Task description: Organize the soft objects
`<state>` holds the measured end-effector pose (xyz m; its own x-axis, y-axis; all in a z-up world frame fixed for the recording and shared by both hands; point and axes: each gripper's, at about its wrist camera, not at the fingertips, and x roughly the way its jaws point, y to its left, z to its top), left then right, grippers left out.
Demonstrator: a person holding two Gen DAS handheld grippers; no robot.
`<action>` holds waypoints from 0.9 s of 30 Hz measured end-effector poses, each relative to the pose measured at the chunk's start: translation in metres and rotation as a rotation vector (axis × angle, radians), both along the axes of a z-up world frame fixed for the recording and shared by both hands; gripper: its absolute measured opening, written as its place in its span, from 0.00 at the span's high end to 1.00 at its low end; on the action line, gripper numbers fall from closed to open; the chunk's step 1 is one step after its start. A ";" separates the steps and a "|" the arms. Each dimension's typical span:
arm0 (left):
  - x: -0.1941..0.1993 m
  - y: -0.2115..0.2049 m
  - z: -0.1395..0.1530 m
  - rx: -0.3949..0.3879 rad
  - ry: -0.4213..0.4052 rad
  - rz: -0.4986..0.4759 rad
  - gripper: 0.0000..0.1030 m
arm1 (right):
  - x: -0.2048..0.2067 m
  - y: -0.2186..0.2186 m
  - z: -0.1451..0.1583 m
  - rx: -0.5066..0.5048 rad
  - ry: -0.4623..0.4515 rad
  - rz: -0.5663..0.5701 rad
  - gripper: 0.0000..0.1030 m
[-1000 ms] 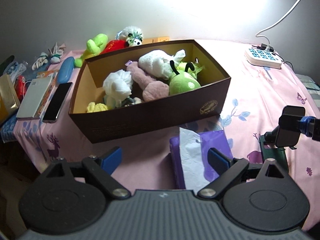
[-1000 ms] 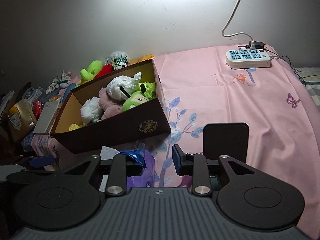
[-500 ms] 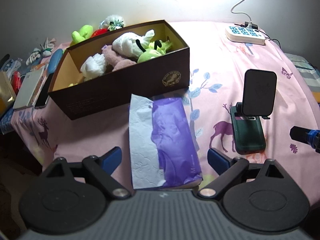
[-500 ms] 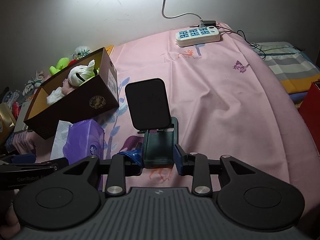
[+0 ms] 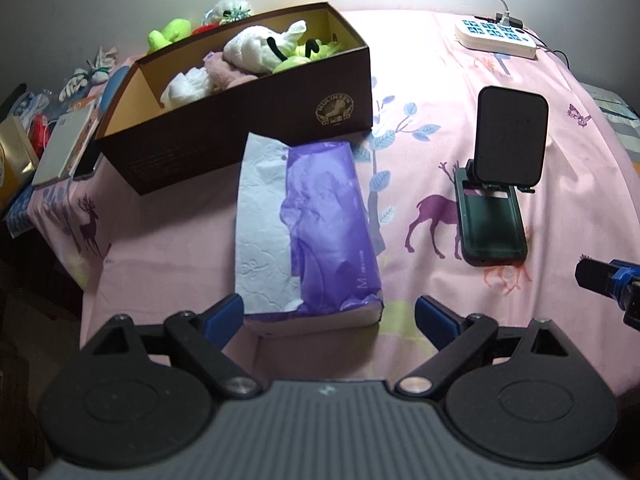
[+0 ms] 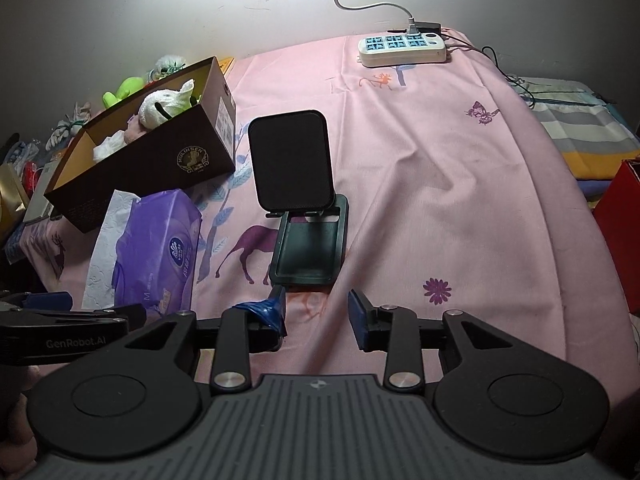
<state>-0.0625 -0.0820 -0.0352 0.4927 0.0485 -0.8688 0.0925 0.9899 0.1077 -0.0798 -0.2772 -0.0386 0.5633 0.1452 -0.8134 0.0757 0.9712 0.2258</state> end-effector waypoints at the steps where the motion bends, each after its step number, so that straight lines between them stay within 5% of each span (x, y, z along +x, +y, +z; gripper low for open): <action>1: -0.001 -0.001 -0.002 -0.001 0.011 0.000 0.07 | 0.000 0.001 -0.001 -0.002 0.006 0.004 0.83; 13: -0.006 -0.006 -0.007 -0.031 0.050 0.017 0.07 | -0.011 0.010 -0.004 -0.001 0.031 0.032 0.82; 19: -0.011 -0.011 -0.001 0.019 0.005 0.030 0.07 | -0.010 0.013 -0.003 0.002 0.030 0.043 0.82; 27: -0.013 -0.002 -0.007 0.016 0.040 0.089 0.07 | -0.011 0.005 -0.006 0.012 0.027 -0.036 0.82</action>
<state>-0.0751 -0.0842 -0.0423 0.4505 0.1048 -0.8866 0.0086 0.9925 0.1217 -0.0912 -0.2718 -0.0443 0.5464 0.1346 -0.8267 0.1167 0.9651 0.2343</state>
